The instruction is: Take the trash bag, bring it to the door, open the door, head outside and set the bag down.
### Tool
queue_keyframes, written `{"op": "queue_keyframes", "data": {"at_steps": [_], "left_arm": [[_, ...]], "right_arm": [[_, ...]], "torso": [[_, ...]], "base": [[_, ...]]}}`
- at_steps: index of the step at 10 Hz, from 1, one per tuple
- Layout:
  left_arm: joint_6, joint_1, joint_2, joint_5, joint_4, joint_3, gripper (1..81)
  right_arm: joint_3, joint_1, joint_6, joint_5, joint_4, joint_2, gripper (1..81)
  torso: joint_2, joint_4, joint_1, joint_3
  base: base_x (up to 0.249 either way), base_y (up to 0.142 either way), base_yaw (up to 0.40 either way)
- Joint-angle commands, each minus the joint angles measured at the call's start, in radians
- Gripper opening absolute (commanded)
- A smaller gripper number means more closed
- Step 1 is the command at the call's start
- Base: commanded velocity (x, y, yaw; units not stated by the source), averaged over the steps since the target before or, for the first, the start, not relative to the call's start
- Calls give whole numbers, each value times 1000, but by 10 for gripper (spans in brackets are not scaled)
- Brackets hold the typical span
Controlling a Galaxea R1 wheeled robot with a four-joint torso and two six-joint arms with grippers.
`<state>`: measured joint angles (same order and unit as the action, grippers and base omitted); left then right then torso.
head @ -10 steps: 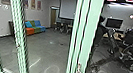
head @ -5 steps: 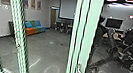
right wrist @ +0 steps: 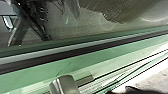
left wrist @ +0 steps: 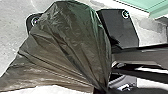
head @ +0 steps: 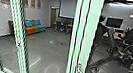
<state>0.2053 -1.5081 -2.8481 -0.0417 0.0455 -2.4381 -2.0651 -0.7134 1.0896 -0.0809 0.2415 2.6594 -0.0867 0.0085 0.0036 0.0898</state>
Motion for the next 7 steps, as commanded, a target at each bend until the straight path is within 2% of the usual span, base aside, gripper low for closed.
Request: {"op": "queue_keyframes", "data": {"at_steps": [1, 2, 4, 7], "left_arm": [[0, 48, 12, -60, 7, 8, 10], [0, 48, 12, -60, 7, 8, 10], [2, 48, 12, -60, 8, 8, 10], [0, 48, 21, -61, 13, 8, 10]], "right_arm": [[45, -39, -51, 400, -83, 53, 811], [44, -35, -51, 398, -83, 52, 811], [31, -19, -50, 398, -82, 50, 811], [-6, 34, -45, 411, -73, 52, 811]], "torso": [[0, 0, 0, 51], [0, 0, 0, 21], [0, 0, 1, 45], [0, 0, 0, 47]], "base": [[0, 0, 0], [0, 0, 0], [0, 0, 0], [0, 0, 0]]}}
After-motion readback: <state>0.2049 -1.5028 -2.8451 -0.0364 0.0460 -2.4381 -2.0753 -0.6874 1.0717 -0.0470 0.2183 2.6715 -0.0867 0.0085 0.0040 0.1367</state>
